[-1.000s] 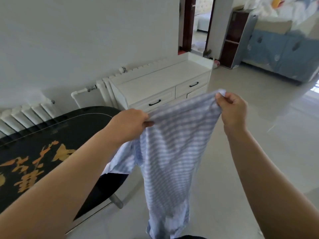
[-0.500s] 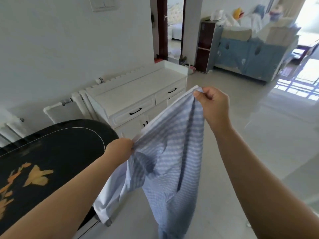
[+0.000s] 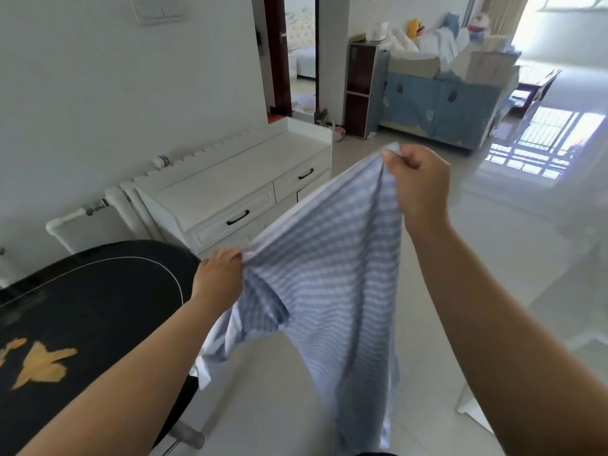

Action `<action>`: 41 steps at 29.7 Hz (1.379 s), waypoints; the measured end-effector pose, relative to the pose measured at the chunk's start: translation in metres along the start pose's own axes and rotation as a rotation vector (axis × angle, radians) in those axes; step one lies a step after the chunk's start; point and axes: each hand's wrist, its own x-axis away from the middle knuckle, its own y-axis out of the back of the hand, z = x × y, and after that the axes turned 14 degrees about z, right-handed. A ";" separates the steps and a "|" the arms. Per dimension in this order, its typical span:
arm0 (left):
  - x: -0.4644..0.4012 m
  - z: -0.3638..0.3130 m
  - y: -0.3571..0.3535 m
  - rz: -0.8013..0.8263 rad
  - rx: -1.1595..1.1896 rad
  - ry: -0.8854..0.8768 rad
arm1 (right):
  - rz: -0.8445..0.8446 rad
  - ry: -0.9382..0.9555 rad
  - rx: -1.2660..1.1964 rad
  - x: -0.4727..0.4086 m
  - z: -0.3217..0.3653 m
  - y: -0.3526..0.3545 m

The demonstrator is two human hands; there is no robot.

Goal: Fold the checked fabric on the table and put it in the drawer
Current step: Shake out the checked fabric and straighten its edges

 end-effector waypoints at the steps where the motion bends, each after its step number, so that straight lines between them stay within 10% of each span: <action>1: -0.004 0.001 0.011 -0.040 0.044 -0.032 | -0.040 -0.030 0.012 -0.002 -0.006 0.007; 9: 0.009 -0.004 0.022 0.160 0.378 -0.262 | -0.117 -0.076 0.057 -0.006 -0.012 0.034; 19: 0.027 -0.001 0.002 0.316 0.906 -0.133 | -0.061 -0.075 -0.067 -0.001 -0.002 0.032; 33: 0.008 0.025 0.009 0.240 0.934 -0.200 | 0.018 -0.179 -0.017 0.001 -0.024 0.039; 41: 0.012 0.039 0.023 0.552 0.949 -0.310 | 0.149 -0.233 -0.221 0.004 -0.037 0.059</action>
